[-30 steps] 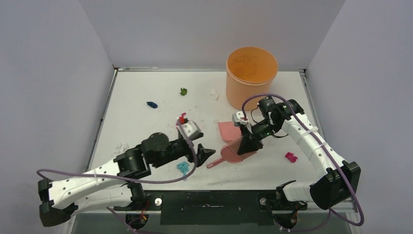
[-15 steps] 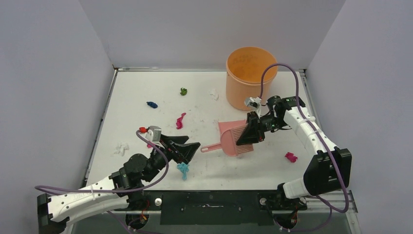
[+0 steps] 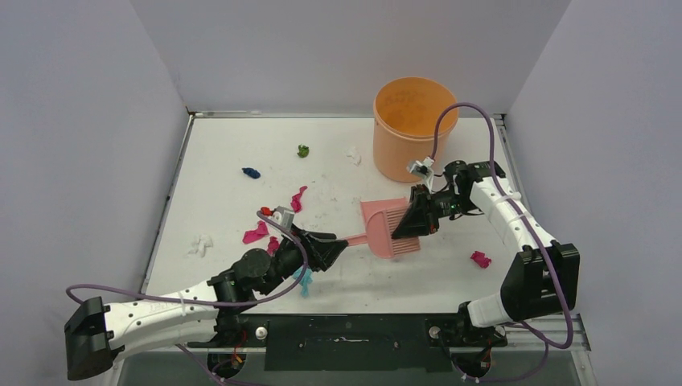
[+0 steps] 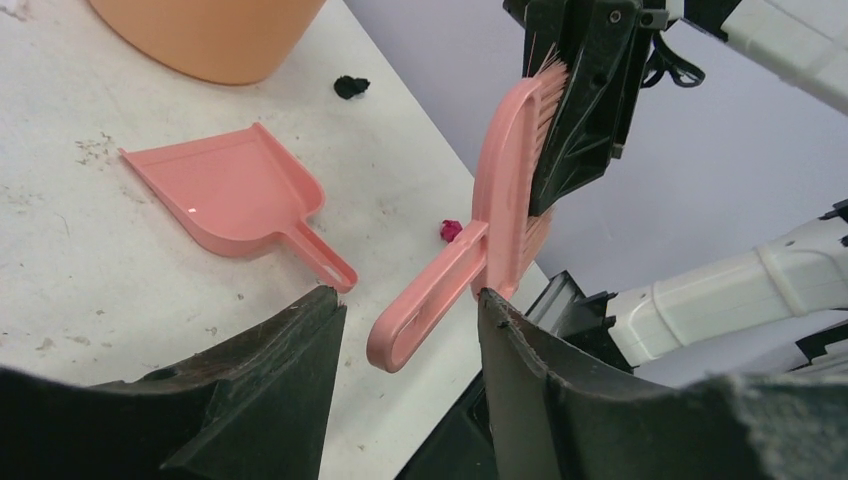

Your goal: Sweep away the paper scraps from the table

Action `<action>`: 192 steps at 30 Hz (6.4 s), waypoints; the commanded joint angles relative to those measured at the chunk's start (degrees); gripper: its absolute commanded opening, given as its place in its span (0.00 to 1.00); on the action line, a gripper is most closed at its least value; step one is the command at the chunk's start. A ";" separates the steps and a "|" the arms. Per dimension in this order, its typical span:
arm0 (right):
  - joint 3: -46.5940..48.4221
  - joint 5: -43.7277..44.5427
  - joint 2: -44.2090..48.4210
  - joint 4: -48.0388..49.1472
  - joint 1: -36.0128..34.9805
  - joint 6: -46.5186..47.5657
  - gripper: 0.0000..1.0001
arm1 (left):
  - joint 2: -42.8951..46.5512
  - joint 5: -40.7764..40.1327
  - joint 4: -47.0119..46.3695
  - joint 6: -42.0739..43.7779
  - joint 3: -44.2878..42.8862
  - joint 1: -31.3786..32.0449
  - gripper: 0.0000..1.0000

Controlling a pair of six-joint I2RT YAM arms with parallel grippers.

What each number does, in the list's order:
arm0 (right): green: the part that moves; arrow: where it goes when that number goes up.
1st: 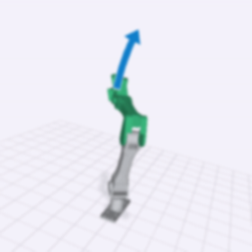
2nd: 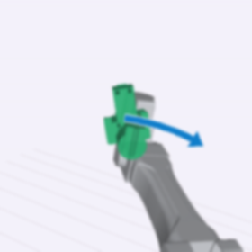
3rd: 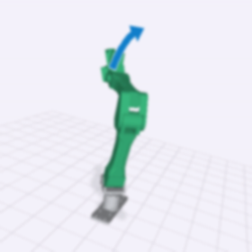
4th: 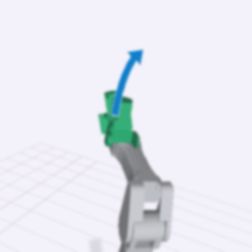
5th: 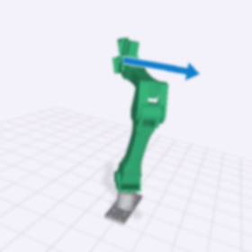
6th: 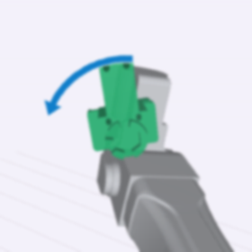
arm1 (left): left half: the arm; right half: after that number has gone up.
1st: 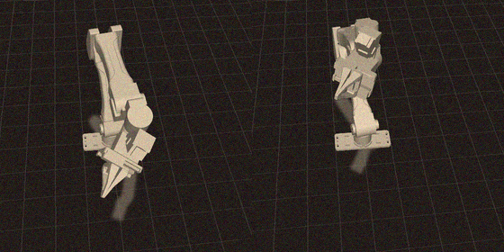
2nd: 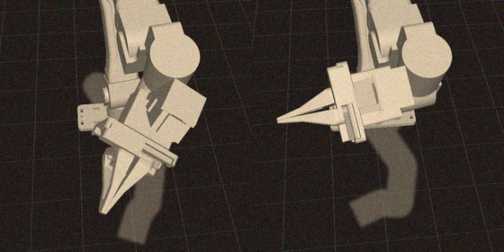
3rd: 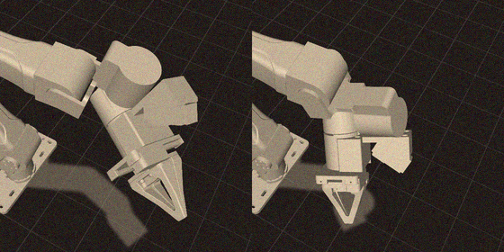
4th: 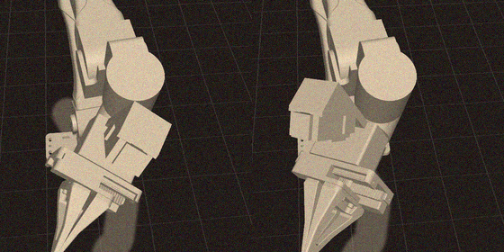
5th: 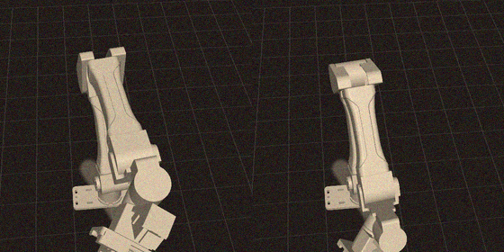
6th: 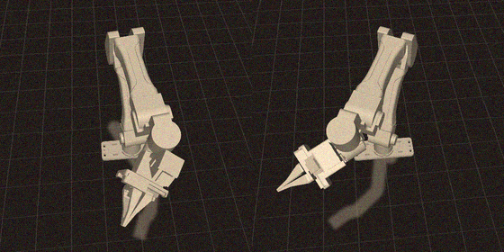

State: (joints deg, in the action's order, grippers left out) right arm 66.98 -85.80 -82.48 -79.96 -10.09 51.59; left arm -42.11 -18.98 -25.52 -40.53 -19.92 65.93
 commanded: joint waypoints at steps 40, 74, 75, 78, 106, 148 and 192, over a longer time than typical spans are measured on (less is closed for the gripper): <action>-23.83 39.98 17.85 58.51 0.69 -44.79 0.81 | 0.47 -8.23 55.50 10.81 -31.01 -1.75 0.00; -15.83 67.99 7.01 51.02 -23.95 -32.28 0.88 | 8.44 -3.56 39.21 31.33 -16.28 -29.91 0.00; -16.43 68.05 7.13 51.29 -24.08 -32.26 0.88 | 8.44 -3.40 38.89 31.39 -16.21 -30.16 0.00; -17.23 69.96 6.93 51.89 -24.19 -32.04 0.89 | 8.06 -2.76 38.62 31.39 -16.20 -30.66 0.00; -16.03 67.73 -0.24 45.35 -12.49 -25.67 0.65 | 7.78 0.03 38.44 31.23 -16.02 -31.13 0.00; -15.35 59.33 28.27 32.58 -7.72 -13.69 0.05 | 2.08 15.72 36.16 27.35 -18.64 -30.83 0.00; 3.65 69.10 36.99 44.43 7.14 -41.90 0.05 | -85.33 22.87 6.00 -24.98 -76.36 3.95 0.00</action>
State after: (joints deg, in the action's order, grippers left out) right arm 70.48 -17.78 -46.52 -37.80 -3.31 10.96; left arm -125.21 3.49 -16.95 -56.90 -92.07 70.08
